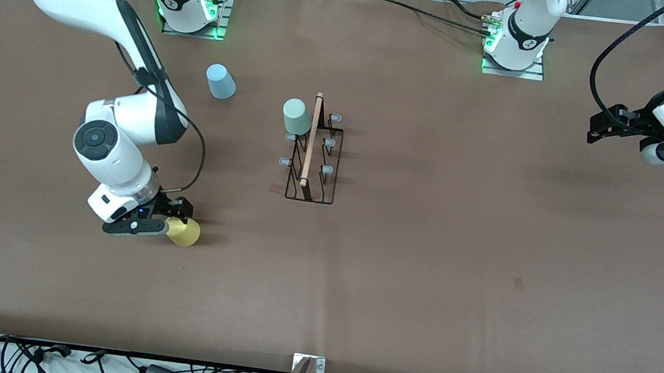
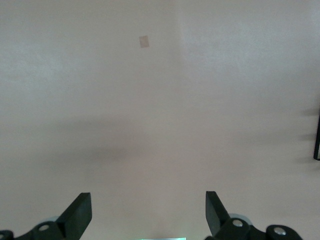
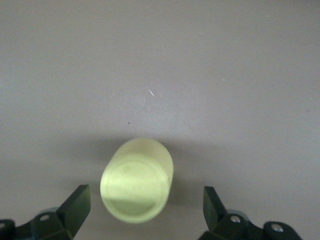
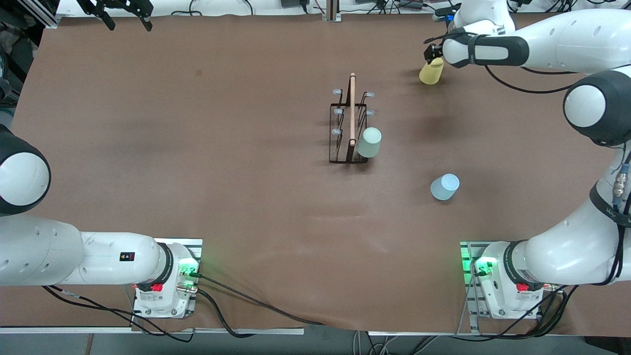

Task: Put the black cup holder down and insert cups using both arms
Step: 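Move the right gripper to the yellow cup and grasp it, then lift the yellow cup and carry it to the rack with the right gripper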

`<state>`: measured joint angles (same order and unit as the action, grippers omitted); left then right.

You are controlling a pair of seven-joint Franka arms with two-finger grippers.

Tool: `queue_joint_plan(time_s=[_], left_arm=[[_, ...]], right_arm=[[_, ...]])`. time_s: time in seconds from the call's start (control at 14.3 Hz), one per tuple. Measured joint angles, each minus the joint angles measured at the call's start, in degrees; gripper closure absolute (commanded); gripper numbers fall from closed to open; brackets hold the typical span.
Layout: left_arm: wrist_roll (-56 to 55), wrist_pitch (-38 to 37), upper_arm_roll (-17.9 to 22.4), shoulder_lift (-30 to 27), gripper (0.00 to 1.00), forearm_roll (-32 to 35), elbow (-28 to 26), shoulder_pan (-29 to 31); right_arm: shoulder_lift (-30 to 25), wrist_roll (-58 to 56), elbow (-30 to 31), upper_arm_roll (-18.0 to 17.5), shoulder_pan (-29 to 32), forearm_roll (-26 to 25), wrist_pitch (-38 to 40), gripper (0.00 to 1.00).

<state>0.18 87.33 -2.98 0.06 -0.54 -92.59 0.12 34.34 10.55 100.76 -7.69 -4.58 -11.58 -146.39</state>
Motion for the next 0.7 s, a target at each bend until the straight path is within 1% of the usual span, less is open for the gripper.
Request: queue_joint_plan(time_s=[0.21,0.28,0.35,0.42,0.49,0.56,0.63,0.7], left_arm=[[0.00,0.00,0.00,0.00,0.00,0.00,0.10,0.00],[0.00,0.00,0.00,0.00,0.00,0.00,0.11,0.00],[0.00,0.00,0.00,0.00,0.00,0.00,0.11,0.00],[0.00,0.00,0.01,0.00,0.00,0.00,0.11,0.00],[-0.01,0.00,0.03,0.00,0.00,0.00,0.11,0.00],[-0.01,0.00,0.06,0.00,0.00,0.00,0.11,0.01],[-0.01,0.00,0.10,0.00,0.00,0.00,0.12,0.03],[-0.01,0.00,0.17,0.00,0.00,0.00,0.12,0.03]], right_arm=[[2.88,0.03,-0.18,-0.06,-0.11,0.00,-4.62,0.00],[3.34,0.03,-0.31,-0.08,-0.14,0.00,-5.02,0.11],[3.59,-0.06,-0.40,-0.08,-0.15,0.00,-5.16,0.40],[3.63,-0.18,-0.42,-0.08,-0.15,-0.01,-5.20,0.64],[3.62,-0.26,-0.51,-0.09,-0.15,-0.01,-5.20,0.76],[3.60,-0.28,-0.70,-0.09,-0.15,-0.01,-5.20,0.83],[3.60,-0.30,-0.84,-0.09,-0.15,-0.02,-5.19,0.89],[3.59,-0.30,-0.86,-0.09,-0.15,-0.02,-5.17,0.89]])
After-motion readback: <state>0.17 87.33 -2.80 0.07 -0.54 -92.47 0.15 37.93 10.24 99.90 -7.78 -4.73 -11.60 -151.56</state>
